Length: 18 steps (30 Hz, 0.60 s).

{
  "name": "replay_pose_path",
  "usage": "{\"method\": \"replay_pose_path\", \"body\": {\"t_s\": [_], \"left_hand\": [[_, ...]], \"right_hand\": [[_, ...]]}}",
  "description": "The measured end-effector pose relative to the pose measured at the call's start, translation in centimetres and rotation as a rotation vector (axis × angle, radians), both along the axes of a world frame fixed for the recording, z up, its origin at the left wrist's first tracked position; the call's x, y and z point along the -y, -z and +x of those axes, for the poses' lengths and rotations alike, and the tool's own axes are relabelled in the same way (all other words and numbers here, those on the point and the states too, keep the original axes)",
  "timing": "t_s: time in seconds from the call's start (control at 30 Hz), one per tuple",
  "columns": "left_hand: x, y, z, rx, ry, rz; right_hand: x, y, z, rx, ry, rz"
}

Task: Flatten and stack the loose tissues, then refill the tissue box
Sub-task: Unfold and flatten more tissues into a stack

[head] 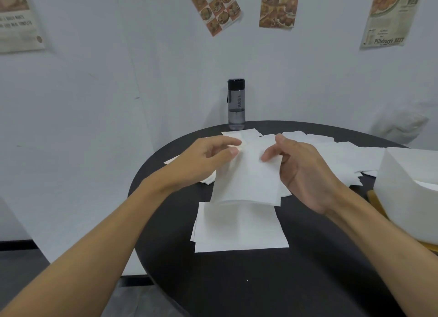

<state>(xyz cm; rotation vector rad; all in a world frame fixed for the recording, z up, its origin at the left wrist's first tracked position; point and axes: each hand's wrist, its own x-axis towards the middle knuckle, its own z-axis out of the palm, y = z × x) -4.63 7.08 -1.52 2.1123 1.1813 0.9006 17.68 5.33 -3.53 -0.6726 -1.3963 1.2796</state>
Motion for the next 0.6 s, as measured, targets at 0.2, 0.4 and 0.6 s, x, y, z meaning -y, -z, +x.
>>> {"method": "replay_pose_path", "body": {"t_s": [0.2, 0.4, 0.6], "left_hand": [[0.8, 0.2, -1.0, 0.127, 0.024, -0.085], [1.8, 0.0, -1.6, 0.014, 0.025, -0.141], [1.8, 2.7, -1.9, -0.036, -0.015, -0.216]], "right_hand": [[0.1, 0.0, 0.1, 0.111, 0.082, -0.011], [-0.5, 1.1, 0.0, 0.511, 0.11, 0.032], [-0.5, 1.9, -0.3, 0.855, 0.086, 0.076]]}}
